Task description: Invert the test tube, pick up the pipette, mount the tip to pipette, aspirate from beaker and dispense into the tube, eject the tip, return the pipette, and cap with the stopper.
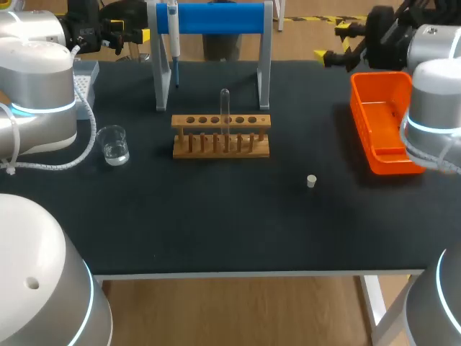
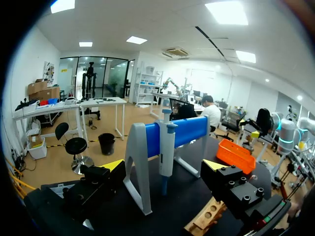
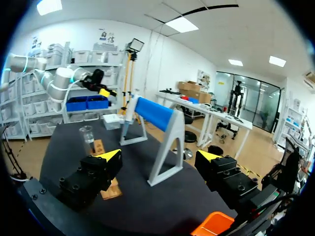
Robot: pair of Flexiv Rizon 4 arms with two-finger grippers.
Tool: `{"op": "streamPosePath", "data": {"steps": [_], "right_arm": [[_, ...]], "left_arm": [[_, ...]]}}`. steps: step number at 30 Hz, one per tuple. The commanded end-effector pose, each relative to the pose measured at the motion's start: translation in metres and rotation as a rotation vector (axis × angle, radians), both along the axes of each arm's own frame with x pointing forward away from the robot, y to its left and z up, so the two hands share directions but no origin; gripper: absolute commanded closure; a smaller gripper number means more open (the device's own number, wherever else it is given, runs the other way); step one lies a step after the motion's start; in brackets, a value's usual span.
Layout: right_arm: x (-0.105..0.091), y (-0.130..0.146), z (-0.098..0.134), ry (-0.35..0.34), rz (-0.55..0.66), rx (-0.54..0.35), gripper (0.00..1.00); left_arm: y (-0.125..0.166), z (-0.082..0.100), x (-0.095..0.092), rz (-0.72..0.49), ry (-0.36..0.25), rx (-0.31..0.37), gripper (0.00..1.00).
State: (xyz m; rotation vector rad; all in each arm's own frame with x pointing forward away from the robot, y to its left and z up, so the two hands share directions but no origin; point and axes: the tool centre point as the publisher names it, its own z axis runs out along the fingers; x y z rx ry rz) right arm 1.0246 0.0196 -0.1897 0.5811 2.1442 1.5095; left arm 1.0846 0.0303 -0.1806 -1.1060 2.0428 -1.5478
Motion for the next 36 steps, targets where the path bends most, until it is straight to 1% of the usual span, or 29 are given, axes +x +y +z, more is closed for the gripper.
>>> {"op": "streamPosePath", "data": {"steps": [1,4,13,20,24,27,31,36], "right_arm": [[-0.043,0.002,-0.011,-0.026,0.026,0.047,0.0],[-0.062,0.014,-0.021,-0.047,0.056,0.067,0.0],[-0.103,0.044,-0.046,-0.044,0.08,0.107,0.0],[-0.133,0.066,-0.058,-0.04,0.108,0.123,0.0],[-0.145,0.075,-0.063,-0.035,0.128,0.125,0.0],[-0.152,0.079,-0.07,-0.045,0.145,0.111,0.0],[-0.155,0.079,-0.072,-0.058,0.165,0.092,0.0],[-0.155,0.079,-0.072,-0.058,0.165,0.092,0.0]], "left_arm": [[0.0,-0.001,-0.001,0.003,-0.003,-0.001,0.0],[0.0,-0.001,-0.001,0.003,-0.003,-0.001,0.0],[0.0,-0.001,-0.001,0.003,-0.003,-0.001,0.0],[0.0,-0.001,-0.001,0.003,-0.003,-0.001,0.0],[0.0,-0.001,-0.001,0.003,-0.003,-0.001,0.0],[0.0,-0.001,-0.001,0.003,-0.003,-0.001,0.0],[0.0,-0.001,-0.001,0.003,-0.003,-0.001,0.0],[0.0,-0.001,-0.001,0.003,-0.003,-0.001,0.0]]}}
